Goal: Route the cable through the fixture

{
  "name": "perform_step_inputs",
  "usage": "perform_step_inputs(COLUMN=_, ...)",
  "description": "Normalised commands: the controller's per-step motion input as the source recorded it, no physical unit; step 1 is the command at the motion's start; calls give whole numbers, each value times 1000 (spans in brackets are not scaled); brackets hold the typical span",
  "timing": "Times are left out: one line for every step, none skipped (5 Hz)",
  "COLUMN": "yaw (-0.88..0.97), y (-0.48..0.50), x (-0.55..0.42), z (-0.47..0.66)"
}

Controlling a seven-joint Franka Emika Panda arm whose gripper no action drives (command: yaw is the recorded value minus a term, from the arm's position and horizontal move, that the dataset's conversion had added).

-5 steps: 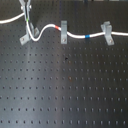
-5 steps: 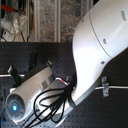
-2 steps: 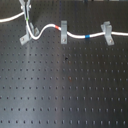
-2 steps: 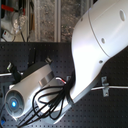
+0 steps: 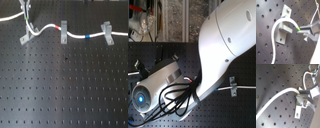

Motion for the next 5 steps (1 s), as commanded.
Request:
perform_step_inputs(yaw=-3, y=-96, x=-162, z=4)
perform_step_inputs(yaw=0, y=-193, x=-144, z=3)
perform_step_inputs(yaw=0, y=-211, x=-150, z=3)
perform_step_inputs(yaw=0, y=-113, x=-170, z=28)
perform_step_inputs(yaw=0, y=-5, x=-106, z=132)
